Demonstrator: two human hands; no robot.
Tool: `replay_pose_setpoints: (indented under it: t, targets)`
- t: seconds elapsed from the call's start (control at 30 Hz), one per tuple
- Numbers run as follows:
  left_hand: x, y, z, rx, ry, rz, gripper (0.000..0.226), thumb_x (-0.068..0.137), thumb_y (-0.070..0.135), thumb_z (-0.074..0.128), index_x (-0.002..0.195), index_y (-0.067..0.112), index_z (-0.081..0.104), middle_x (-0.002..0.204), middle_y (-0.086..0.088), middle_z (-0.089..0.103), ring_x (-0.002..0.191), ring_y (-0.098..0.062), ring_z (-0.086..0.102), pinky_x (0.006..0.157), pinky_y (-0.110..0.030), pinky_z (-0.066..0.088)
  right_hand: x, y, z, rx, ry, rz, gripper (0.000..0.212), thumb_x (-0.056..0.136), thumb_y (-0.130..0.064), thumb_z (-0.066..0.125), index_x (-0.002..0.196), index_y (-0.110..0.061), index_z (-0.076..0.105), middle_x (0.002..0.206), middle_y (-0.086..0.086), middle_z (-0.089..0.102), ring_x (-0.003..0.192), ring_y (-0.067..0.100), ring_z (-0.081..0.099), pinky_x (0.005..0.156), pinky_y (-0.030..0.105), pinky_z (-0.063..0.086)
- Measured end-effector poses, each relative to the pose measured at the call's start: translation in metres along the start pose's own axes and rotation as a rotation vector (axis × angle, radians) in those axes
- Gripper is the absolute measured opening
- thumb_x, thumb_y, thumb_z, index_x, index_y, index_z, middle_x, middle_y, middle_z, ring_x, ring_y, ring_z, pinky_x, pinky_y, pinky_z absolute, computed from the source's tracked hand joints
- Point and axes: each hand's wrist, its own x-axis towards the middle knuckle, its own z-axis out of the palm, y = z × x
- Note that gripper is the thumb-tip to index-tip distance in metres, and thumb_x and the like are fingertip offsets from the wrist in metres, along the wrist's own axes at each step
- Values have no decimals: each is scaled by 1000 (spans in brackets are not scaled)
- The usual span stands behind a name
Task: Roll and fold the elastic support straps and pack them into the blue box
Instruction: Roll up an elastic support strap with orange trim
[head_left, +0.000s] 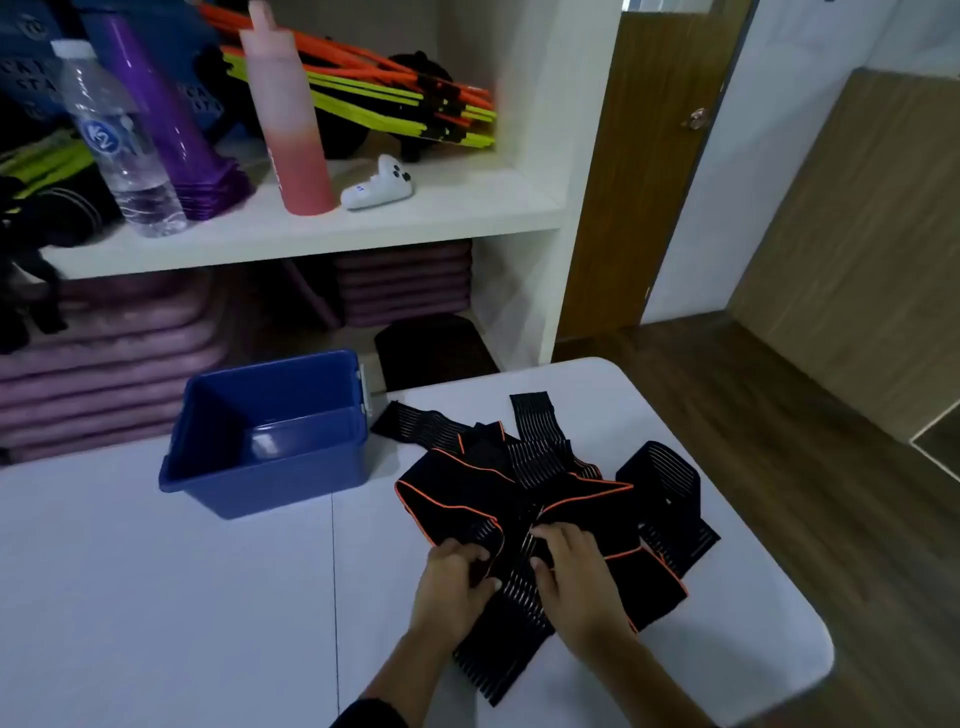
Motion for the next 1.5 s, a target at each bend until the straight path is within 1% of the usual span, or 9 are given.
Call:
replay_pose_setpoints:
  t: [0.3,0.4,0.53,0.63,0.8,0.9,1.03,1.23,1.5]
  targets:
    - [0,13,6,-47,140,-64,5,82,18,63,85,21,60,86,2,57,91,-16,51,74,-25,44,-13,17,-5,26,74,30,28,88,-28,46,111,-18,58,107,-1,59,93,16,54,74,24,47]
    - [-1,21,2,-94,214,-36,14,82,13,61,88,26,59,81,1,60,79,-10,50,65,-20,40,-13,18,-7,36,80,56,28,87,-24,51,113,-17,59,109,-1,58,95,16,53,76,22,42]
    - [1,37,-11,-184,232,79,33,84,9,59,109,29,59,72,12,59,81,-13,57,72,-29,50,-13,21,-14,64,96,98,26,89,-20,56,115,-17,58,112,-2,57,100,17,52,80,25,45]
    - [7,46,-20,-220,196,224,44,85,3,55,119,31,60,81,9,62,85,-12,58,79,-24,49,-12,27,-19,73,105,150,27,90,-18,57,116,-15,58,113,0,57,103,20,52,81,27,45]
    - [11,55,-25,-233,56,211,43,84,-8,49,112,18,67,95,9,57,101,-11,53,91,-16,43,-12,45,-25,68,94,233,29,89,-17,58,118,-13,58,117,4,57,109,25,52,88,33,45]
    - [9,56,-25,-217,-8,163,52,76,-14,50,115,18,65,100,9,54,96,-5,54,83,-3,40,-16,54,-26,72,84,249,32,86,-16,62,118,-14,58,118,4,57,112,27,51,92,33,44]
    - [6,56,-21,-261,54,88,43,78,-8,59,109,20,68,95,7,57,79,-3,55,70,-3,43,-13,56,-29,55,-38,180,47,83,-28,67,128,-22,51,126,-1,48,118,19,43,97,25,36]
    - [6,57,-25,-300,125,62,38,79,-9,61,100,22,70,97,5,60,73,4,57,65,0,41,1,50,-24,-136,-172,34,50,82,-19,67,128,-26,49,124,-3,46,113,17,43,91,25,39]
    - [3,51,-27,-297,139,41,36,79,-8,62,92,25,72,96,4,62,79,-5,57,67,1,39,14,54,-28,-71,-70,-16,35,83,-2,47,113,-17,57,110,0,53,99,18,50,69,23,42]
